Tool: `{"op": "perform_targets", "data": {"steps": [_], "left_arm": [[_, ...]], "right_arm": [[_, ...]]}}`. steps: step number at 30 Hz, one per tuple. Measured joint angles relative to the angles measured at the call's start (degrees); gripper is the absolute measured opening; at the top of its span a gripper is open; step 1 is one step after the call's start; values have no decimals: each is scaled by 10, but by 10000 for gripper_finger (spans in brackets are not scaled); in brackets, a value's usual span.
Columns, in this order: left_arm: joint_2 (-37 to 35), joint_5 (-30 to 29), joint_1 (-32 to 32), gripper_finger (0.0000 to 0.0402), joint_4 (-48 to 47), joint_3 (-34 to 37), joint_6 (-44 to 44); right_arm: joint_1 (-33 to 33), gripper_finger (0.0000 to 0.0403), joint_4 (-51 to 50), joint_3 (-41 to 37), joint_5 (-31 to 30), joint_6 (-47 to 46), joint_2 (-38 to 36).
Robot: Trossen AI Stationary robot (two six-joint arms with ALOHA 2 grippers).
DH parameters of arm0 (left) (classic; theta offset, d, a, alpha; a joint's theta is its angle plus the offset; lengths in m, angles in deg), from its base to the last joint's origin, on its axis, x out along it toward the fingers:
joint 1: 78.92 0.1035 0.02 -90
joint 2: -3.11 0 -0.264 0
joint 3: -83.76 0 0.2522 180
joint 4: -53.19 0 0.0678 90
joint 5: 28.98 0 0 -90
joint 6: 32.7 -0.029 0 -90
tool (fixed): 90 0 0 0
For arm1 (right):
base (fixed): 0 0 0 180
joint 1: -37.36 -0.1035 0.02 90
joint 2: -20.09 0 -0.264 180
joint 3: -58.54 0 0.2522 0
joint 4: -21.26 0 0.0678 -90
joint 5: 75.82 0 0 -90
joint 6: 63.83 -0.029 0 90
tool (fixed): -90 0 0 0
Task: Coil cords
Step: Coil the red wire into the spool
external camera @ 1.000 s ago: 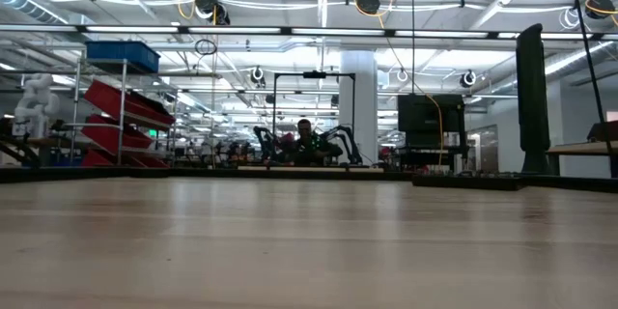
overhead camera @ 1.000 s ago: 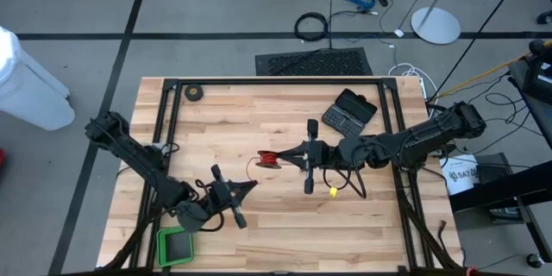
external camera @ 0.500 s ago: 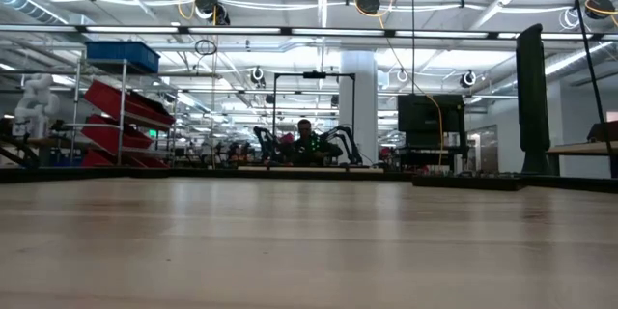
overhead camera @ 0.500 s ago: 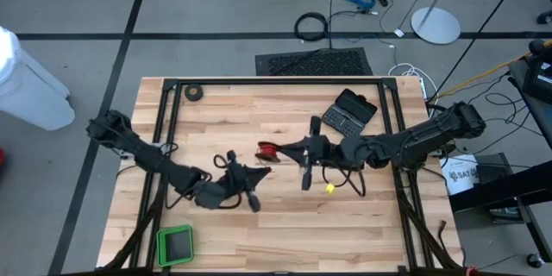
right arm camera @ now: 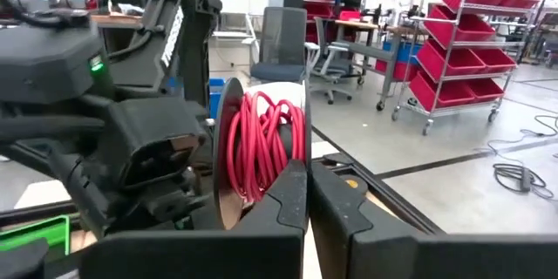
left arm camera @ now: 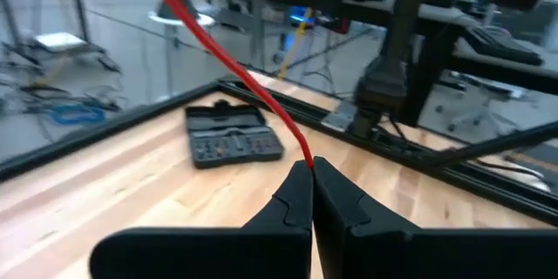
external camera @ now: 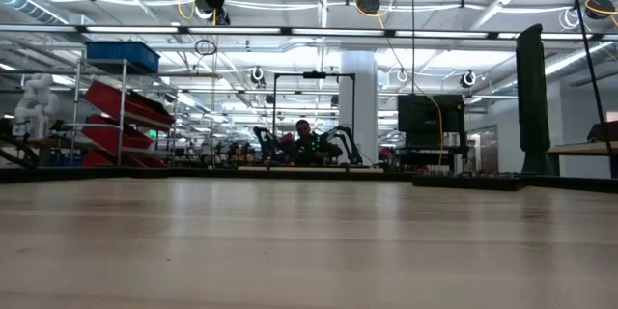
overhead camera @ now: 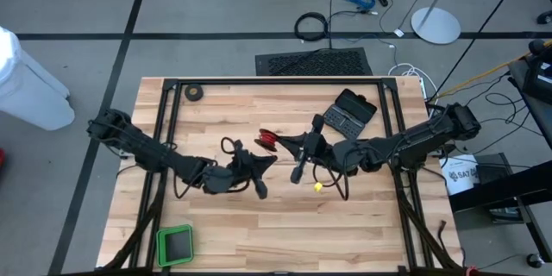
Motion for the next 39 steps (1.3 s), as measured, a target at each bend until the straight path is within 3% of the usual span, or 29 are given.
{"op": "perform_targets", "data": {"steps": [5, 16, 27, 39], "left_arm": [[0, 68, 16, 0, 7, 0, 16], [0, 86, 17, 0, 43, 0, 15], [0, 180, 27, 0, 60, 0, 15], [-2, 265, 32, 0, 121, -4, -32]], "right_arm": [[0, 0, 3, 0, -23, 10, 0], [0, 0, -1, 0, -96, 31, 18], [11, 0, -21, 0, -129, 34, 28], [12, 0, -65, 0, -100, 48, 28]]}}
